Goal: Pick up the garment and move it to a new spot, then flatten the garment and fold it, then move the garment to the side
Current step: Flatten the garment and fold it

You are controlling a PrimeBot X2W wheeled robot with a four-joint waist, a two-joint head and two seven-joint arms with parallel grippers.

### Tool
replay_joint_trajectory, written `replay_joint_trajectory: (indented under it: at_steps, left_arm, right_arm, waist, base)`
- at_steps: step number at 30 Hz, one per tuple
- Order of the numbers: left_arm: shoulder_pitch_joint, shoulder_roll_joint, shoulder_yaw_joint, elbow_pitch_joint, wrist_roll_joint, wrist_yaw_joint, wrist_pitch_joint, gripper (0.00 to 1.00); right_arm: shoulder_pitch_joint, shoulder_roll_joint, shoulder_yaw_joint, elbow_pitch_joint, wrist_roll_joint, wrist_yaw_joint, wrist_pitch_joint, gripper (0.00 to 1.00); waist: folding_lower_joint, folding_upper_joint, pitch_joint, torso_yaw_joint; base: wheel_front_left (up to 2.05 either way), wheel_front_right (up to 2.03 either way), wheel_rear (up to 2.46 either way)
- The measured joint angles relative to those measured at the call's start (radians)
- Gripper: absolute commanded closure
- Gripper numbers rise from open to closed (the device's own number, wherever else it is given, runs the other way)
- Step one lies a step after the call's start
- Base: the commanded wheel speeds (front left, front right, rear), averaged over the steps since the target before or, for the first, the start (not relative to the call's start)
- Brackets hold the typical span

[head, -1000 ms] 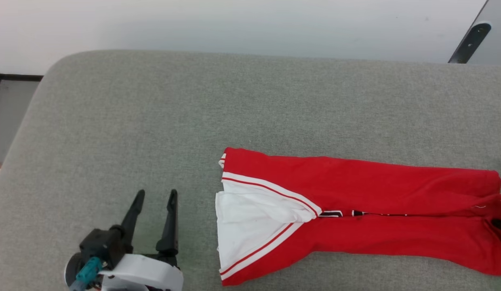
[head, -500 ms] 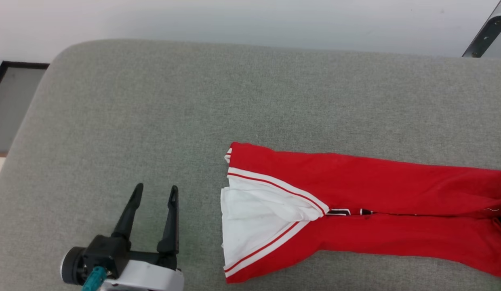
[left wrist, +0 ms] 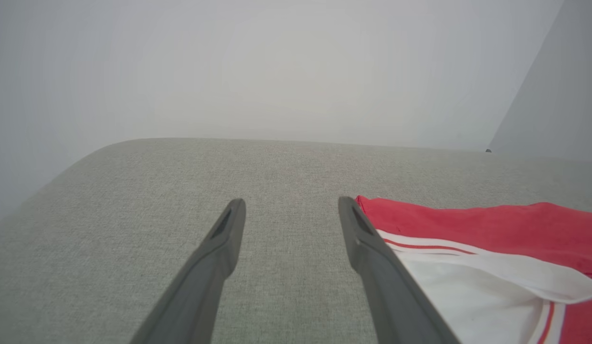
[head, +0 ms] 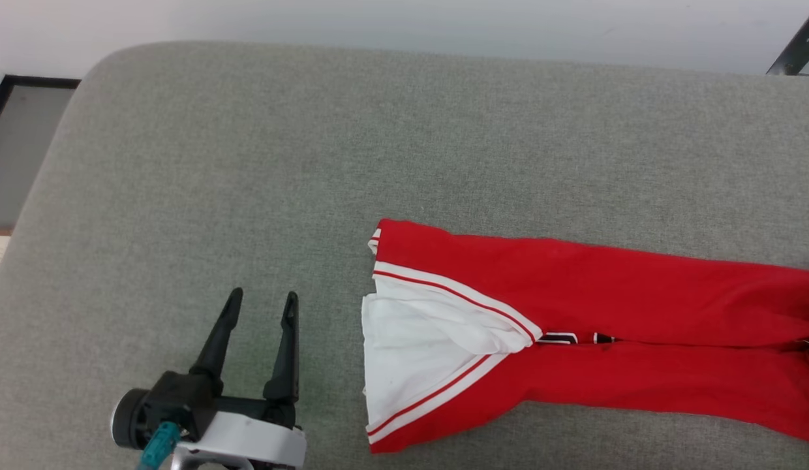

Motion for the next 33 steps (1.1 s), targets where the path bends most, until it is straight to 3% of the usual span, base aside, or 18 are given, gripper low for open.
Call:
replay_joint_trajectory:
  at_steps: [2,3,4,5,6,22,27,33]
  left_arm:
    - [-0.002,-0.007,0.008,0.002,0.005,-0.006,0.0,0.0]
    - [-0.004,-0.01,0.013,0.004,0.006,-0.009,0.0,0.0]
    - [-0.005,-0.013,0.016,0.006,0.008,-0.011,0.0,0.0]
    - [-0.007,-0.016,0.019,0.007,0.01,-0.015,0.0,0.0]
    - [-0.008,-0.02,0.022,0.008,0.013,-0.018,0.0,0.0]
    - [-0.017,-0.041,0.056,0.008,0.02,-0.04,0.0,0.0]
    - [-0.015,-0.043,0.064,0.006,0.018,-0.044,0.0,0.0]
    - [-0.016,-0.045,0.071,0.0,0.016,-0.045,0.0,0.0]
  right_arm:
    - [-0.001,-0.007,0.007,0.001,0.002,0.0,-0.001,0.0]
    - [-0.002,-0.011,0.012,0.002,0.005,0.0,-0.004,0.13]
    - [-0.003,-0.014,0.016,0.004,0.008,0.0,-0.008,0.5]
    - [-0.004,-0.017,0.019,0.005,0.01,0.0,-0.011,0.54]
    - [-0.005,-0.021,0.022,0.007,0.012,0.0,-0.017,1.0]
    - [-0.059,-0.025,0.043,0.092,0.067,0.007,-0.135,1.0]
    - [-0.072,-0.042,-0.04,0.146,0.072,0.009,-0.211,1.0]
    - [-0.056,-0.113,-0.148,0.211,0.034,0.001,-0.26,1.0]
  waist:
    - [0.0,0.0,0.006,0.003]
    - [0.0,0.0,0.009,0.004]
    - [0.0,0.0,0.012,0.004]
    - [0.0,0.0,0.014,0.005]
    - [0.0,0.0,0.016,0.006]
    - [-0.0001,0.0,0.019,-0.032]
    - [0.0,0.0,0.013,-0.062]
    - [0.0,0.0,0.018,-0.096]
  base:
    - [0.0,0.0,0.0]
    - [0.0,0.0,0.0]
    - [0.0,0.0,0.0]
    - [0.0,0.0,0.0]
    - [0.0,0.0,0.0]
    - [0.0,0.0,0.0]
    - [0.0,0.0,0.0]
    - [0.0,0.0,0.0]
